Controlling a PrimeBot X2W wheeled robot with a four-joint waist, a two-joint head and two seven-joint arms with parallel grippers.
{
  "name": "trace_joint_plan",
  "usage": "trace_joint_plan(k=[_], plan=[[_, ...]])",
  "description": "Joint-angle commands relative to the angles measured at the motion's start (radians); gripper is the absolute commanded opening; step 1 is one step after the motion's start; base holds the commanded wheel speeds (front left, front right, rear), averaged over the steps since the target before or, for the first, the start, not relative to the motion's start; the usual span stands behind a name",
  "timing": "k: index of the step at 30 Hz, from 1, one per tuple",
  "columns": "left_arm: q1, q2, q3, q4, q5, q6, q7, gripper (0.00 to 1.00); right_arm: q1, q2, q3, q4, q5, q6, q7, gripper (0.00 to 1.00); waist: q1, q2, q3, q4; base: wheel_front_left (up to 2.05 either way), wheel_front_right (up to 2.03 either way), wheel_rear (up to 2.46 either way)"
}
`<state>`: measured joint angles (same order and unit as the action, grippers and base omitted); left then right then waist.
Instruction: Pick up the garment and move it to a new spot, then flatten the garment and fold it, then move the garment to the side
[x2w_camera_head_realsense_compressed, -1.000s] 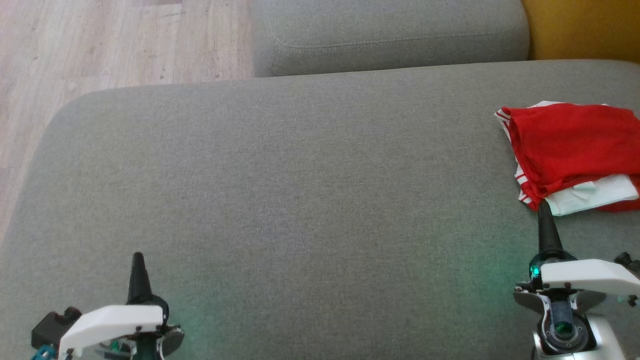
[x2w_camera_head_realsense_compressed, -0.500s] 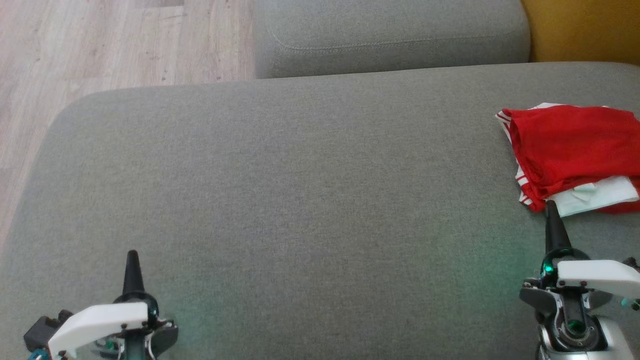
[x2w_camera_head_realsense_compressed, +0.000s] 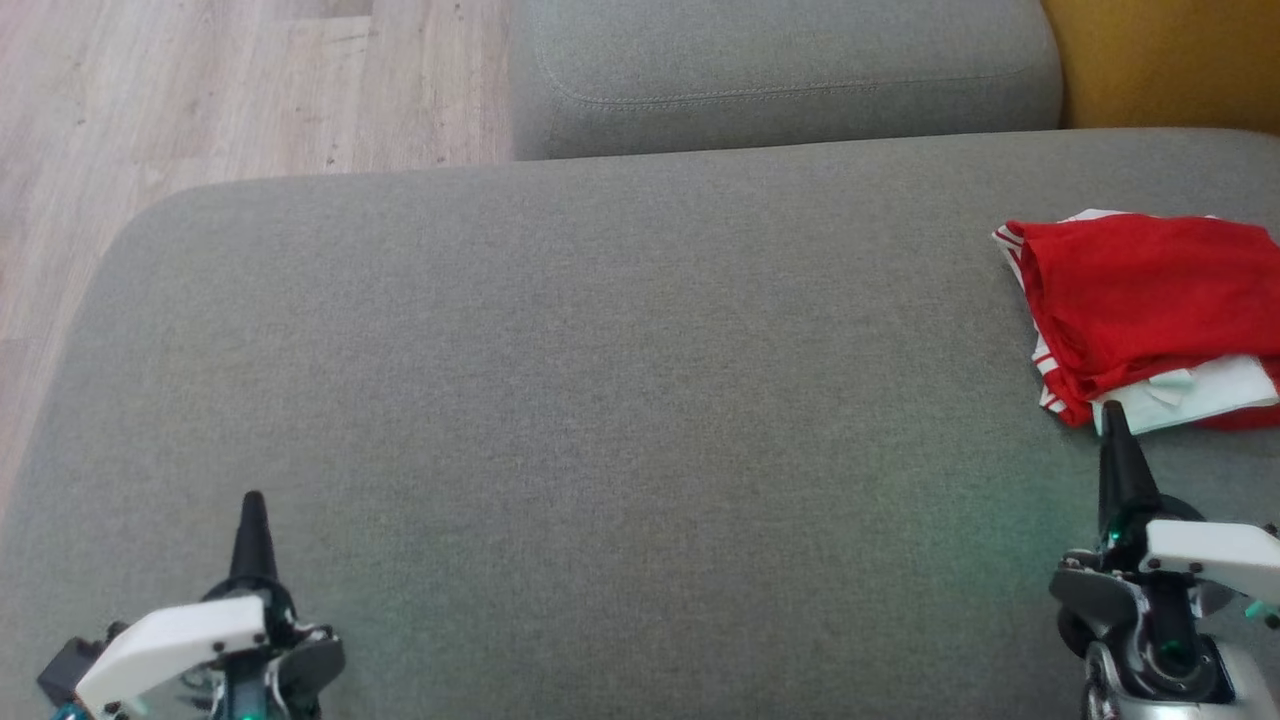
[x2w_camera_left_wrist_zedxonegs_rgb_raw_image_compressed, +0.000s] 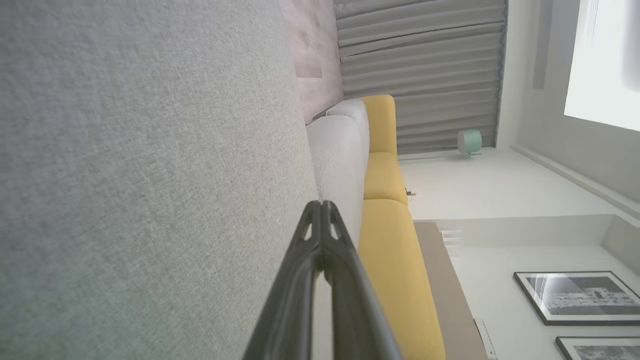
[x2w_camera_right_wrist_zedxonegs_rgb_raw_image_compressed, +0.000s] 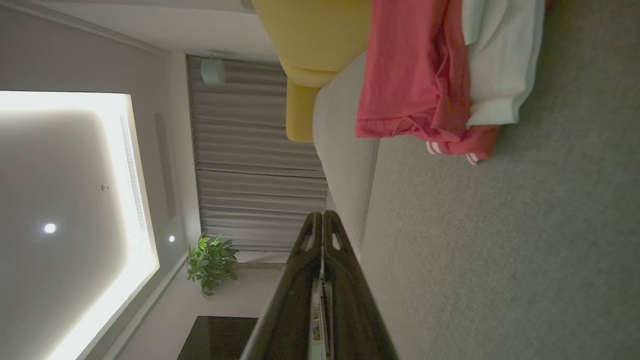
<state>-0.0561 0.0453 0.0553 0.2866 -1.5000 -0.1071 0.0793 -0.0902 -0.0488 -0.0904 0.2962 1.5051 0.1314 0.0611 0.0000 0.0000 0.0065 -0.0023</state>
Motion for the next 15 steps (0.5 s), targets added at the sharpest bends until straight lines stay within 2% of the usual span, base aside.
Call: trace_joint_plan(k=[1, 9, 15], plan=[[-0.049, 0.005, 0.039, -0.036, -0.023, -0.013, 0.009, 0.0, -0.018, -0.017, 0.013, -0.045, 0.028, -0.001, 0.01, 0.0, 0.0, 0.0, 0.0, 0.0, 0.0, 0.0, 0.0], [-0.052, 0.005, 0.057, -0.041, -0.103, -0.023, 0.032, 0.0, -0.016, -0.017, -0.001, -0.052, 0.115, -0.001, 0.034, 0.0, 0.0, 0.0, -0.003, 0.002, 0.0, 0.0, 0.0], [-0.052, 0.005, 0.059, -0.041, -0.109, -0.024, 0.034, 0.0, -0.016, -0.016, -0.004, -0.052, 0.12, -0.001, 0.037, 0.0, 0.0, 0.0, -0.003, 0.002, 0.0, 0.0, 0.0]])
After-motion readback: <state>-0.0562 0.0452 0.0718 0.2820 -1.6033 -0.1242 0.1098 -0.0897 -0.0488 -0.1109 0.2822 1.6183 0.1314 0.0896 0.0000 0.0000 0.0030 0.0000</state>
